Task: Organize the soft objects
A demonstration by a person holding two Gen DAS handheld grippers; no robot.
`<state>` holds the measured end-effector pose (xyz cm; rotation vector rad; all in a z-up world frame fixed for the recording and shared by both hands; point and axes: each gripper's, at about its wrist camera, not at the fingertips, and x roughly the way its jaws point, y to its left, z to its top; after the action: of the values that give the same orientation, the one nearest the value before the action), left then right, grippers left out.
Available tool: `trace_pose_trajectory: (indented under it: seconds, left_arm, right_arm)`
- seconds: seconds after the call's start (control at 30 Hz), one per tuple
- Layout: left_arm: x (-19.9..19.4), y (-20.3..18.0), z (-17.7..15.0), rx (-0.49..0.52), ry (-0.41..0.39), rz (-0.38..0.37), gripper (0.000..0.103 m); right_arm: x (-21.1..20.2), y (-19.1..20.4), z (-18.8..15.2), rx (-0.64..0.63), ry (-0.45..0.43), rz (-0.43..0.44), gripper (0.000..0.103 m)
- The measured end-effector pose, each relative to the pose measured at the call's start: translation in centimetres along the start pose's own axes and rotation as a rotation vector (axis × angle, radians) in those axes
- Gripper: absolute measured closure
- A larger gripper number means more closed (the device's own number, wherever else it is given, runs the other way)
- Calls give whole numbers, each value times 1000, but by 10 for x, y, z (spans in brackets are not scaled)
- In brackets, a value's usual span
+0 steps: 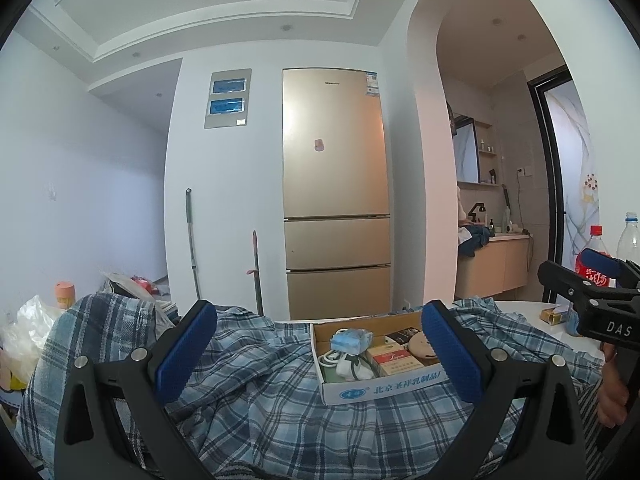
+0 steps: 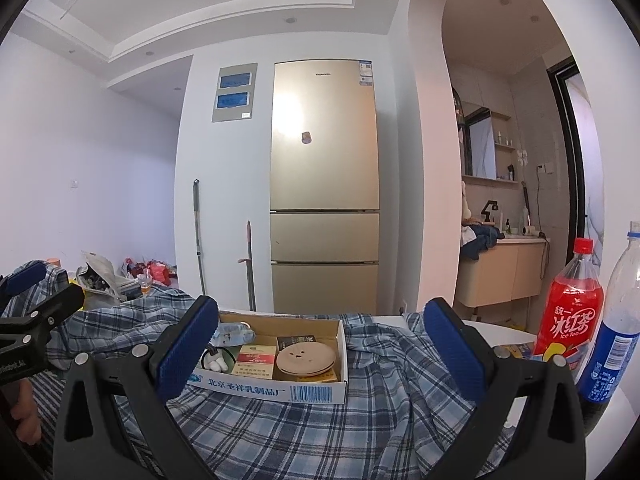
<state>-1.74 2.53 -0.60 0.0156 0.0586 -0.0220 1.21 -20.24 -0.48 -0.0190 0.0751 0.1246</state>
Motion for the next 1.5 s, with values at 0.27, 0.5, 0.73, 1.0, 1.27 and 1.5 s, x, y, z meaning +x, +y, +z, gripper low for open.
trace_pose_trajectory:
  seconds: [0.27,0.5,0.73,1.0,1.27,1.5]
  left_arm:
    - [-1,-1,0,6,1,3,0]
    - [3,4,-1,-14,14,10,0]
    - [-2,-1,-1,8,-13,16,0]
    - [-2,0,0,7,-13,15,0]
    - [1,-1,-2,9,3,15,0]
    - [3,0,-3,11,8,15,0]
  right_arm:
    - [0,2,0,-8,-1,8,0]
    - [2,4,0,-11,7,47,0]
    - [0,6,-3,-24,0,43,1]
    - [3,7,-3,-29,18,44,0]
    - [2,8,-3,-36,0,39,0]
    - [3,9,-4,-44,7,40,0]
